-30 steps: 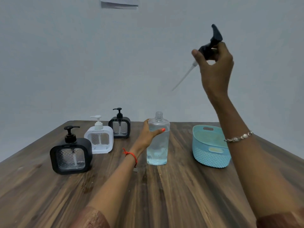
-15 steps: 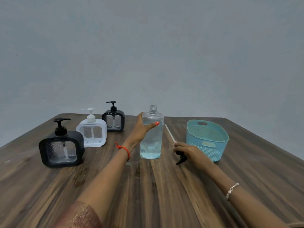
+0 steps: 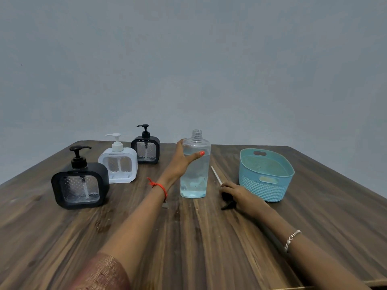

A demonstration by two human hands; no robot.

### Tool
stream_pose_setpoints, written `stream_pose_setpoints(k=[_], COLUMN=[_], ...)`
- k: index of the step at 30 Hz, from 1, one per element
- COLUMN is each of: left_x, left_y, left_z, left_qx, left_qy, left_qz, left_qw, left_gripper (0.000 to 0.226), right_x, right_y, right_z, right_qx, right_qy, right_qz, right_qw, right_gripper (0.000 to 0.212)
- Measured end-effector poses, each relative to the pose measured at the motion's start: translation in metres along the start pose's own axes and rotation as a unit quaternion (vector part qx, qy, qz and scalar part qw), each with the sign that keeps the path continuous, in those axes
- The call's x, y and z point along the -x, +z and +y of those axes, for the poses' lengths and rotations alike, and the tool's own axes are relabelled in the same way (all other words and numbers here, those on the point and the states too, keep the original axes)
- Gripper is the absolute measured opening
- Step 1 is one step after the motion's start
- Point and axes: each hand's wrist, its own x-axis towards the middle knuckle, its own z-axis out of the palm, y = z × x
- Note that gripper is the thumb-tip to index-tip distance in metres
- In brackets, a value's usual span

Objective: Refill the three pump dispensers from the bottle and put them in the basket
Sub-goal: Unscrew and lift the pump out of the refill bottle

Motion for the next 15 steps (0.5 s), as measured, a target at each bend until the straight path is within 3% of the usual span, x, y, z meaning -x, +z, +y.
stream_pose_setpoints(k=[6,10,12,15], left_x=[0.004,0.013,0.019,0.029], left_y=[0.0,-0.004,-0.009,-0.026], left_z=[0.005,0.006,0.006,0.012], left_qx=[-0.003,-0.023,-0.047,-0.085], left_qy=[0.003,0.003,-0.007,-0.02], left_qz=[-0.012,-0.036,-0.031,-0.003], left_qw=[1.0,0.999,0.998,0.996], left_gripper=[0.068,0.059,0.06,0.082], right_x=[0.001,-0.006,-0.011,-0.019], right_y=[-0.007,-0.018,-0.025,-0.037], right_z=[-0.004,-0.011,-0.021,-0.047], right_qx=[-0.013,-0.015,-0.023,-0.042], right_qy=[0.015,0.017,0.007,-0.044], right_qz=[0.015,0.033,0.074,0.203], right_qw=[1.0,0.999,0.997,0.977], right_gripper=[0.047,0.058,0.057,0.044])
